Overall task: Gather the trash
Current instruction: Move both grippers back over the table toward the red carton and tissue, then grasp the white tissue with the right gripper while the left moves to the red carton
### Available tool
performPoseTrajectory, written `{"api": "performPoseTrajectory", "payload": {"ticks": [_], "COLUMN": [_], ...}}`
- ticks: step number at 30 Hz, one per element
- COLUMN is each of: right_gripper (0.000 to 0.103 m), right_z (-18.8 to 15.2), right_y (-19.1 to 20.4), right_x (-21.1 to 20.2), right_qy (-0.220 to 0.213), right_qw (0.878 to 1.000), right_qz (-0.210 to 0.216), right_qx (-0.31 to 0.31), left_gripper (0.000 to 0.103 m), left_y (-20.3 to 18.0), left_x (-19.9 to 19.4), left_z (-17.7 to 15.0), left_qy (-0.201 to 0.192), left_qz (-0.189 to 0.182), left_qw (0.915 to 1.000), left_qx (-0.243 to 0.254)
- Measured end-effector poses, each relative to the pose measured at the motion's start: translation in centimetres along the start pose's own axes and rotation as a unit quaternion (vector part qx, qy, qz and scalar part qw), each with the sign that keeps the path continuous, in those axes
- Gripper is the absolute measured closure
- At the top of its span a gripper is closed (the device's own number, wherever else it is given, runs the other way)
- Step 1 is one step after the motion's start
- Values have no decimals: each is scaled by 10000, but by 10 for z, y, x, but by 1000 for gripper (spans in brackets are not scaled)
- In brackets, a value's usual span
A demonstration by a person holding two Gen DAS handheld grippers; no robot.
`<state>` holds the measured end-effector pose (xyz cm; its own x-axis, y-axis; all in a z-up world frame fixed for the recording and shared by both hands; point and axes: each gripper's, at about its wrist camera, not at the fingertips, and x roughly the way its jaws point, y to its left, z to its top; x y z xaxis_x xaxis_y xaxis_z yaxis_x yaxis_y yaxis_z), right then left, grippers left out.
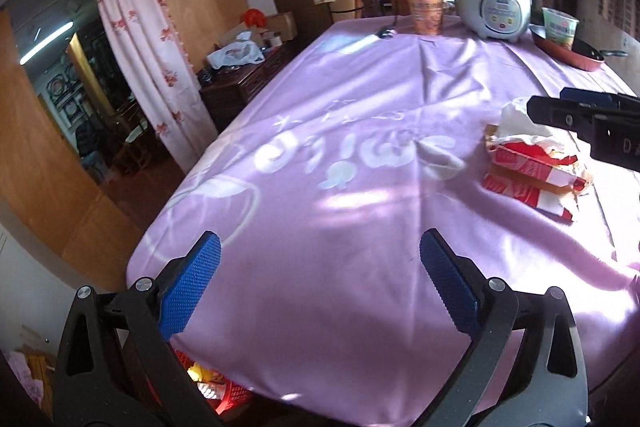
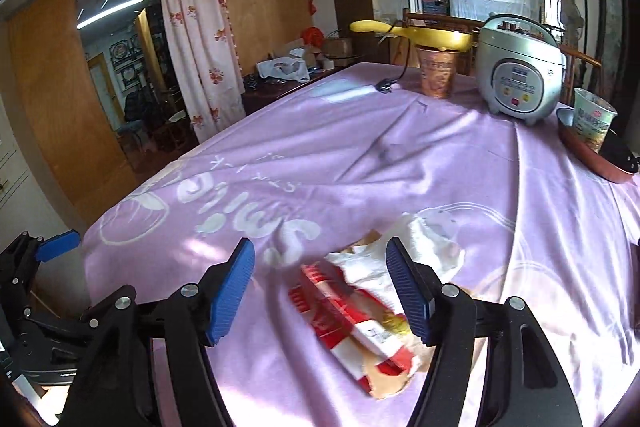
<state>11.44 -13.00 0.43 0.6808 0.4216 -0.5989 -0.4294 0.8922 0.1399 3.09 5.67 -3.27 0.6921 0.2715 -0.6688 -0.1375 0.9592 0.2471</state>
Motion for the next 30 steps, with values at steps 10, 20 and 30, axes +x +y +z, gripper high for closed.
{"api": "performPoseTrajectory", "payload": {"ticks": [10, 20, 30], "right_gripper": [30, 29, 29], "right_z": [-5, -5, -6], "right_y": [-59, -114, -117], "right_x": [17, 21, 26], "right_qy": [137, 282, 343], "right_qw": [9975, 9882, 9876], "right_qz": [-598, -1023, -1016], "right_qx": [340, 1103, 1148], "left_gripper": [7, 7, 7], "left_y": [-50, -75, -109], "left_x": [31, 81, 44], "left_z": [30, 61, 46], "left_qy": [92, 814, 549], "left_qz": [-234, -1300, -2516], "left_qw": [9989, 9879, 9629], "left_qx": [388, 221, 800]}}
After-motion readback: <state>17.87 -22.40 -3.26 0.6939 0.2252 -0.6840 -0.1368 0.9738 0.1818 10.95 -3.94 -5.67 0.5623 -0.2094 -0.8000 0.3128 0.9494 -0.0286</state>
